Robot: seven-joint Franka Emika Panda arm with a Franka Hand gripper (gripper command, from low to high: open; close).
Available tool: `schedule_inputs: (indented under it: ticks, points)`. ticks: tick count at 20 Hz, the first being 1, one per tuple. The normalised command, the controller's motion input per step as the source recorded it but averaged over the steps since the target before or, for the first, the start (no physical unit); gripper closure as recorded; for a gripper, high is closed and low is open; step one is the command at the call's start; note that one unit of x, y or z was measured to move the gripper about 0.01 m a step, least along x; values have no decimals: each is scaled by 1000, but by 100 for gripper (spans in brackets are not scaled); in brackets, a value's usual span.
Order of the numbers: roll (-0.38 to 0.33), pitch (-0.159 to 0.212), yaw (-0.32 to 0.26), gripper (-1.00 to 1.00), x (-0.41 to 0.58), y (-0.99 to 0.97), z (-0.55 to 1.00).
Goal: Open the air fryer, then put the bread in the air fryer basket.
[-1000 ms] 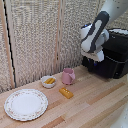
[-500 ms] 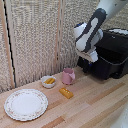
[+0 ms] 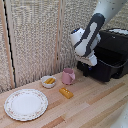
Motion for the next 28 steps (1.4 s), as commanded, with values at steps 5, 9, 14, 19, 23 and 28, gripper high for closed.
schedule_inputs:
  ticks: [5,9,14,19,23,28]
  points:
    - [-156,-3,34,100,-7,139,-178]
    - [-91,0,0,-100,10,209,79]
    - [-88,13,0,-100,47,311,405]
    - [-123,72,0,-100,21,379,704]
    - [-166,73,57,-100,-41,390,651]
    - [-67,-7,35,-100,-483,455,534]
